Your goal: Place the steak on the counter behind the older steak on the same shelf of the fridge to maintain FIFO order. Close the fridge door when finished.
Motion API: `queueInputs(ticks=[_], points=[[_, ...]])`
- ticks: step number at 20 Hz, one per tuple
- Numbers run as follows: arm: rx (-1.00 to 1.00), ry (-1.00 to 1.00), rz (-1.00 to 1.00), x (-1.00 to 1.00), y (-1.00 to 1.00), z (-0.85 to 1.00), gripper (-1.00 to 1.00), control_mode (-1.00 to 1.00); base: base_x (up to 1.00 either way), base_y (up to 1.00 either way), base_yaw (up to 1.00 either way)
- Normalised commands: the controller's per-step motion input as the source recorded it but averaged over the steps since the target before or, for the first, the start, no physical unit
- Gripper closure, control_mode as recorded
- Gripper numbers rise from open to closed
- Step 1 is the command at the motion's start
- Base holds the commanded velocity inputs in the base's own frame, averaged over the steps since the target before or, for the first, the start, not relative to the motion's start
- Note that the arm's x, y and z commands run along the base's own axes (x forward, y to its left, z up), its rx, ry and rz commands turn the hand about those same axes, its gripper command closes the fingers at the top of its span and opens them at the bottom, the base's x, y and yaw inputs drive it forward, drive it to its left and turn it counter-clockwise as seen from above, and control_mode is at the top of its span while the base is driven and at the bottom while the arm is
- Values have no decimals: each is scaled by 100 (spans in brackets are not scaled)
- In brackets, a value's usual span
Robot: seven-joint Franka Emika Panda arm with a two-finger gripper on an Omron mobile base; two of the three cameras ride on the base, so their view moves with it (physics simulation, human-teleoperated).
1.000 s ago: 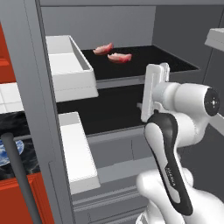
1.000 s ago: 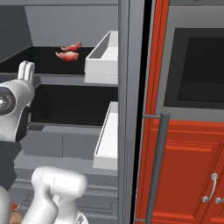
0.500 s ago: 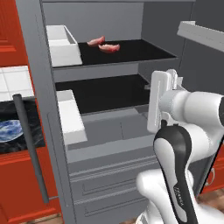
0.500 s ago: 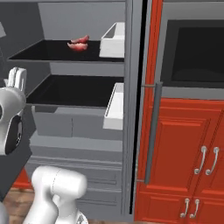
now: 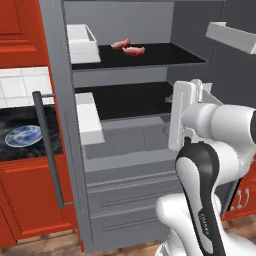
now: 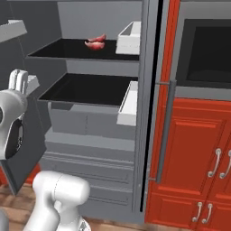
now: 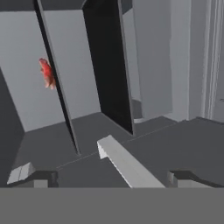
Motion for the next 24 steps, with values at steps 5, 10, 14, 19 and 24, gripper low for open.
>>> queueInputs(ticks=[5,10,14,19,24], points=[[0,0,0,0,0,0,-100,100,-1,38,18],[0,0,0,0,0,0,-100,100,0,2,16],[0,0,3,-1,0,-11,-100,-100,0,0,10],[7,0,2,-48,-61,-24,-100,-100,0,0,0],[12,-5,0,-58,-100,0,-100,-100,0,0,0]])
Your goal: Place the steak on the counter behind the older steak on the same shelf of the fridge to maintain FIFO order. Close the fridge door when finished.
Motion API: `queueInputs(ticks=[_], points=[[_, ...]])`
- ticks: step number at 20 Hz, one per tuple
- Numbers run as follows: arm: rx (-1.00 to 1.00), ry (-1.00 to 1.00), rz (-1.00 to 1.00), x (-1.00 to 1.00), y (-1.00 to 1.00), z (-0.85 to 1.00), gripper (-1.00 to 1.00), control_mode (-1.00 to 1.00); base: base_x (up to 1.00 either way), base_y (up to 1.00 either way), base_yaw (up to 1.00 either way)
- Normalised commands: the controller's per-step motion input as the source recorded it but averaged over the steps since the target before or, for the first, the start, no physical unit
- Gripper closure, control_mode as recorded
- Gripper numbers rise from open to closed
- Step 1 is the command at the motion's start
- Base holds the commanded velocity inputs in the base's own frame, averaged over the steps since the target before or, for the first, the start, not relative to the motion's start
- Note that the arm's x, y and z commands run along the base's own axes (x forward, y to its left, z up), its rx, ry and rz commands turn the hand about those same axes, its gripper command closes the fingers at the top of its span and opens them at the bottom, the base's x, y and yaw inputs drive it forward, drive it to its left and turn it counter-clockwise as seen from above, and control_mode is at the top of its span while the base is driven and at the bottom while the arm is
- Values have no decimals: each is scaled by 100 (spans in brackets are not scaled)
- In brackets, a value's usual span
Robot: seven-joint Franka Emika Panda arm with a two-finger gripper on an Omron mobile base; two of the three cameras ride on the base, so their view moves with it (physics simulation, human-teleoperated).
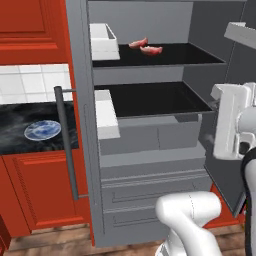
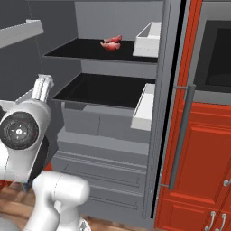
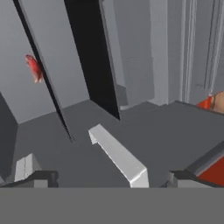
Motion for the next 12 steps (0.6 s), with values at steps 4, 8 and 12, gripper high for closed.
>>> queueInputs(ticks=[4,8,12], points=[[1,-19,0,-65,-100,-17,-100,-100,0,0,0],[0,-15,0,-95,-100,-42,-100,-100,0,0,0],[0,-3,0,-45,-100,-32,-100,-100,0,0,0]])
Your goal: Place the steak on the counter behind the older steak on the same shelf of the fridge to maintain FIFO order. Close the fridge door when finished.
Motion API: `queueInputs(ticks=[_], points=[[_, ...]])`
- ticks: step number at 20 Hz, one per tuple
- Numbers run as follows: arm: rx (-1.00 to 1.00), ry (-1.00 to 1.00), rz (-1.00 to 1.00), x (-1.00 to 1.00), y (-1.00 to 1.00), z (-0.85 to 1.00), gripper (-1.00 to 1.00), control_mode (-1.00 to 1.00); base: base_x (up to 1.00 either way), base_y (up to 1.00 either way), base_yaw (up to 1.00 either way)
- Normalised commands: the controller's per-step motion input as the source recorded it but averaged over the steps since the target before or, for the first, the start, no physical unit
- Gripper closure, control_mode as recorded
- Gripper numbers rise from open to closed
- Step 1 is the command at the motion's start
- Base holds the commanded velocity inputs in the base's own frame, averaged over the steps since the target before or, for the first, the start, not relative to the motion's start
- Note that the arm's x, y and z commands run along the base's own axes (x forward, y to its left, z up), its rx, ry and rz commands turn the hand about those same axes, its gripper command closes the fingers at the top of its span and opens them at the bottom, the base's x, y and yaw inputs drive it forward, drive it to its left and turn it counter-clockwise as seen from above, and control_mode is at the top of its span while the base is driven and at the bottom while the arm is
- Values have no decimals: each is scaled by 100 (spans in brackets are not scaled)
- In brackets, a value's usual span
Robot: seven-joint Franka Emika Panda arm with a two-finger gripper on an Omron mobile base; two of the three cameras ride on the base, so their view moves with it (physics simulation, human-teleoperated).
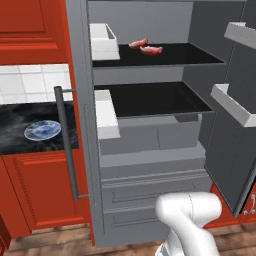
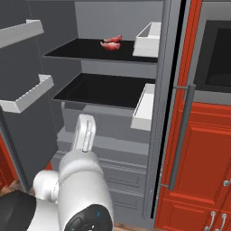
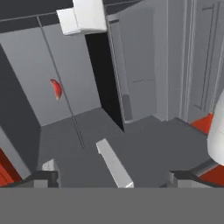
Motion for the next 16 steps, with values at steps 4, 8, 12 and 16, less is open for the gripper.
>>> queueInputs(ticks=[4,8,12,16], points=[[1,0,0,2,-100,-23,-100,-100,0,0,0],[2,-1,0,20,-100,-27,-100,-100,0,0,0],[5,-2,0,21,-100,-28,-100,-100,0,0,0],[11,-2,6,60,-87,-40,-100,-100,0,0,0]])
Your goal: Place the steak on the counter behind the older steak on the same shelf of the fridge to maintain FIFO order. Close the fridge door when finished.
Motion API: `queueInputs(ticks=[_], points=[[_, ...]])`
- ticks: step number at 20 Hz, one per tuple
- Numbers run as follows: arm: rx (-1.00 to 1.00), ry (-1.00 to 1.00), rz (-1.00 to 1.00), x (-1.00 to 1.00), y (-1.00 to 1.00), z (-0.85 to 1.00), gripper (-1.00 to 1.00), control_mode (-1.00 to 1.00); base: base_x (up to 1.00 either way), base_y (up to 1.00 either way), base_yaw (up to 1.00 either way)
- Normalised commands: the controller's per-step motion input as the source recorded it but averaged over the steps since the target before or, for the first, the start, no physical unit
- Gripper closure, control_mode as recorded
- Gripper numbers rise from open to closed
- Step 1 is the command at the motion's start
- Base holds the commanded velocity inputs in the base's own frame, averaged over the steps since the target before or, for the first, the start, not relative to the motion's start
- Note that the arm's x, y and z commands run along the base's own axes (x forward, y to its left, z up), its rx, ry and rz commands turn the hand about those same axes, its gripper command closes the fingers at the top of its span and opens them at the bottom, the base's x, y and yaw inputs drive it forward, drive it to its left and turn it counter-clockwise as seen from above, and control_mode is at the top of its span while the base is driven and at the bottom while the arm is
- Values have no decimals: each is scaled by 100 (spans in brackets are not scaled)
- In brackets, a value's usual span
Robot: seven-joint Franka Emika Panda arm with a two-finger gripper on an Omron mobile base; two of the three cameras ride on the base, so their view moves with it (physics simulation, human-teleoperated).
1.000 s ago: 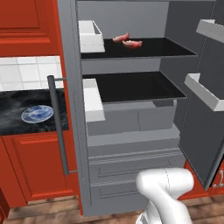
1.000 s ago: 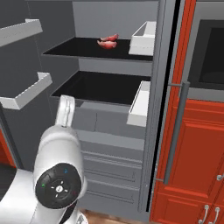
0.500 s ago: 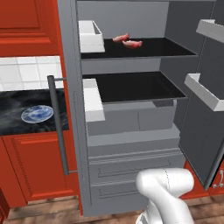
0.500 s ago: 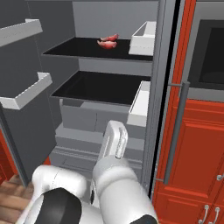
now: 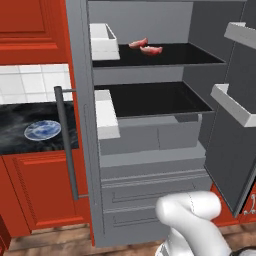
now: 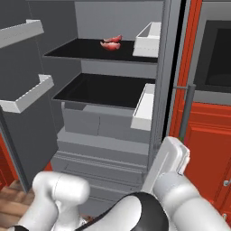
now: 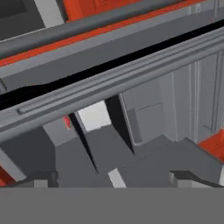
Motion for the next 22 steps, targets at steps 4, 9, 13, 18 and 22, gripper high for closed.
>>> queueInputs(ticks=[4,9,13,18,22], points=[[13,0,9,84,-66,-51,-100,-100,0,0,0],[9,0,15,68,-55,-45,-100,-100,0,0,0],[9,0,13,54,-51,-34,-100,-100,0,0,0],[7,0,14,57,-41,-41,-100,-100,0,0,0],[5,0,17,59,-42,-40,-100,-100,0,0,0]])
